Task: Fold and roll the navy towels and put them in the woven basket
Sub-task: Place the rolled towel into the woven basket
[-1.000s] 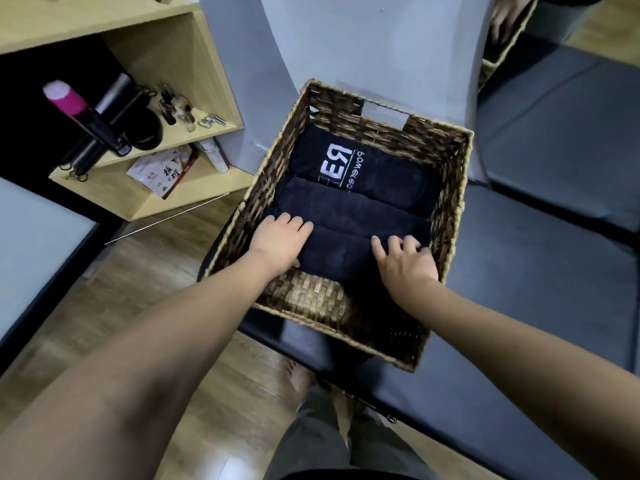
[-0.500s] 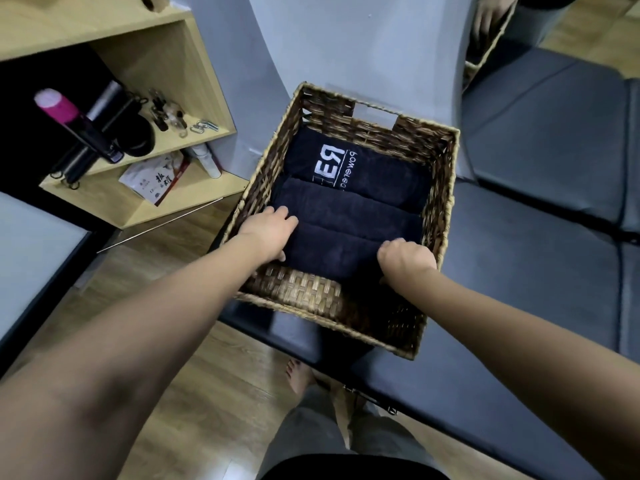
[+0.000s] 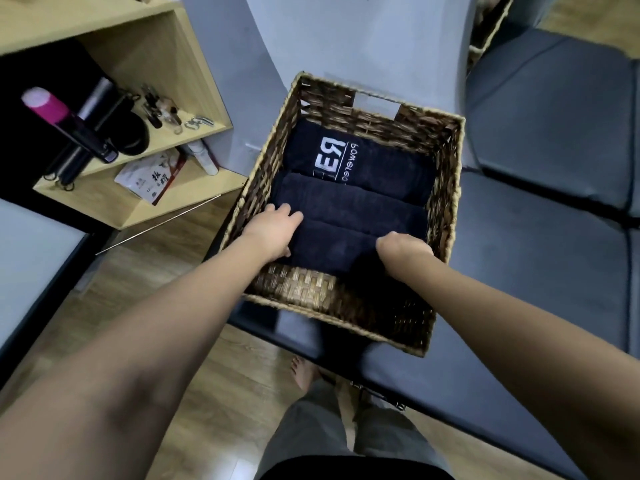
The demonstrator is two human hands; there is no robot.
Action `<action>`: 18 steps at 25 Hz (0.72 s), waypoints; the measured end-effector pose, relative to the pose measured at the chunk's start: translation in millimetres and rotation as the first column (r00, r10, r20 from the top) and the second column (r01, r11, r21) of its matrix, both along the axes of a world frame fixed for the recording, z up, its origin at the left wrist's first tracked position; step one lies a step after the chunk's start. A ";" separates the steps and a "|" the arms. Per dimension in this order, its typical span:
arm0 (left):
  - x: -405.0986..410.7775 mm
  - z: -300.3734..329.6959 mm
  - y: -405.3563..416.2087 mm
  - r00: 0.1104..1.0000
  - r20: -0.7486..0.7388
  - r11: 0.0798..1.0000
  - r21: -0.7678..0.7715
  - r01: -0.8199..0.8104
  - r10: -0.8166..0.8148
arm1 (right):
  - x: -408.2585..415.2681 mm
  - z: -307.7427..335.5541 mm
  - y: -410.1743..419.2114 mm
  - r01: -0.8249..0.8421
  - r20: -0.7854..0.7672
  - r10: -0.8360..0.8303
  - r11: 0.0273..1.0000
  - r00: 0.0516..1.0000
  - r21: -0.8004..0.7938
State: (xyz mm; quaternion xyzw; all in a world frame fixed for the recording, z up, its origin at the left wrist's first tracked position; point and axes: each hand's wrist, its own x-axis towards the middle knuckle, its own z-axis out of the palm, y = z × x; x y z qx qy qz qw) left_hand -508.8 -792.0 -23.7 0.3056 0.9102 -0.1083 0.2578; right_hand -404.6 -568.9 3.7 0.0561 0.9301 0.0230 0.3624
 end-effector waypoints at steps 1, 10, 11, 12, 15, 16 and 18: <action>-0.5 1.1 -2.0 1.000 0.004 1.000 0.004 -0.001 0.001 | 3.1 2.9 3.9 -0.011 0.001 0.011 1.000 1.000 0.004; -14.0 80.8 38.3 0.994 -0.107 0.922 0.386 0.039 0.003 | 8.1 44.6 7.8 -0.132 -0.530 0.160 0.987 0.833 0.090; -16.3 92.0 43.4 0.992 -0.123 0.899 0.436 0.042 0.013 | 5.5 51.8 13.1 -0.114 -0.578 0.148 0.989 0.803 0.095; -19.1 103.2 48.3 0.989 -0.145 0.883 0.466 0.051 0.019 | 2.9 60.1 19.8 -0.078 -0.631 0.116 0.993 0.767 0.088; -24.5 127.2 61.4 0.963 -0.269 0.864 0.491 0.113 0.027 | -4.9 83.2 34.2 0.030 -0.753 0.007 0.999 0.658 0.035; -23.4 133.2 67.0 0.948 -0.316 0.858 0.495 0.136 0.032 | -4.4 91.5 36.3 0.064 -0.774 -0.025 0.998 0.632 0.019; -21.2 142.8 82.0 0.926 -0.374 0.841 0.513 0.171 0.040 | -3.1 104.7 38.9 0.116 -0.808 -0.064 0.993 0.586 0.006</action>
